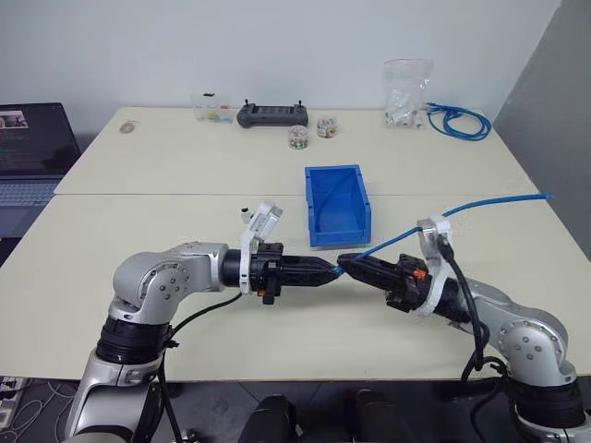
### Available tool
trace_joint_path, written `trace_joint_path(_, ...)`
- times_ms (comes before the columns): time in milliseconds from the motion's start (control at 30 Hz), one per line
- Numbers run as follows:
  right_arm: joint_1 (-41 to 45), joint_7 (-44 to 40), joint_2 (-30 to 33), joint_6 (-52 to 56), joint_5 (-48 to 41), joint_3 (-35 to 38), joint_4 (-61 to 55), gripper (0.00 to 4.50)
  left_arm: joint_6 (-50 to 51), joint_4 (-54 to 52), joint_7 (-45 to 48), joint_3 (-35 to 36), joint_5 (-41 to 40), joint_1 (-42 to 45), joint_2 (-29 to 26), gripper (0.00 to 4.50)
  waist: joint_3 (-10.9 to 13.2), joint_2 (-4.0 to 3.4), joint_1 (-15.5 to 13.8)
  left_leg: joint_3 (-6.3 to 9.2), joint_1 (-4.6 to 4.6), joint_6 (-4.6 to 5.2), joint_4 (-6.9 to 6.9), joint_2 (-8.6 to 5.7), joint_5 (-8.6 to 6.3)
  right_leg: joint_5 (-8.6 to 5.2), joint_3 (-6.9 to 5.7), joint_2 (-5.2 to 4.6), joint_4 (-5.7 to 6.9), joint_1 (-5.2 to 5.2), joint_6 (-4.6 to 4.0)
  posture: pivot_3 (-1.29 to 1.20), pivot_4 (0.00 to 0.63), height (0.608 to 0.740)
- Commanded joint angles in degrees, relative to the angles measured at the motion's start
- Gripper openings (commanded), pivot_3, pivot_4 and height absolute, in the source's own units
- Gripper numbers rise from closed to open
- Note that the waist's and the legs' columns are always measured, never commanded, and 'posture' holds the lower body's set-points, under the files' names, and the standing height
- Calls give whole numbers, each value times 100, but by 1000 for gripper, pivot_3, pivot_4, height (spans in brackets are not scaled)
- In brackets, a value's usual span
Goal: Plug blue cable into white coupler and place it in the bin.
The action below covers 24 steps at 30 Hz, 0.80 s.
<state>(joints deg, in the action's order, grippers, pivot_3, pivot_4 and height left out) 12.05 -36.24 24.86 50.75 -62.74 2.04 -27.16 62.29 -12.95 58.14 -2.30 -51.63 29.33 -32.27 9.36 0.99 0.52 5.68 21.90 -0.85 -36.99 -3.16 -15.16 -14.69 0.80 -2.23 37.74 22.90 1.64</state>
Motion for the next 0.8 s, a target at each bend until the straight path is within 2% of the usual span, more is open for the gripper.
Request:
trace_joint_path(33, 80, -157, 87, -124, 83, -12, -79, 69, -475, -385, 45, 107, 366, -298, -438, 2060, 1, -2, 17, -2, 0, 0, 1, 0, 0, 0, 2, 0, 0, 1, -1, 0, 150, 740)
trace_joint_path(200, 59, -302, 236, -293, 342, 47, 96, 56, -1187, -920, -34, 240, 1013, -1018, -1124, 2974, 3, -4, 53, -11, 11, 0, 4, 0, 0, 7, 11, 0, 7, 24, -16, 0, 150, 740)
trace_joint_path(333, 78, -375, 276, -491, 580, 78, 291, 55, -1351, -1344, -577, 651, 1167, -1745, -1155, 3690, 4, -4, 47, -10, 15, 1, 4, 2, 0, -3, 8, -1, 5, 26, -15, 0, 150, 740)
trace_joint_path(467, 103, -383, 245, -624, 720, 89, 411, 54, -2134, -1076, -2702, 722, 2758, -2020, -457, 4468, 4, -5, 8, -9, 15, 1, 4, 2, 0, -3, 7, -2, 5, 25, -14, 0, 150, 740)
trace_joint_path(600, 134, -376, 208, -594, 725, 65, 471, 54, -2116, -835, -4324, 787, 3678, -2135, 318, 4500, 6, 3, -39, -10, 15, 1, 2, 1, 0, -1, 8, -2, 8, 24, -16, 0, 150, 740)
trace_joint_path(800, 266, -351, 116, -575, 715, 31, 540, 54, -2209, 180, -5461, 874, 4177, -1717, 1287, 4500, 6, 3, -53, -9, 17, 0, 0, -4, 0, 7, 5, -4, 15, 25, -26, 0, 150, 740)
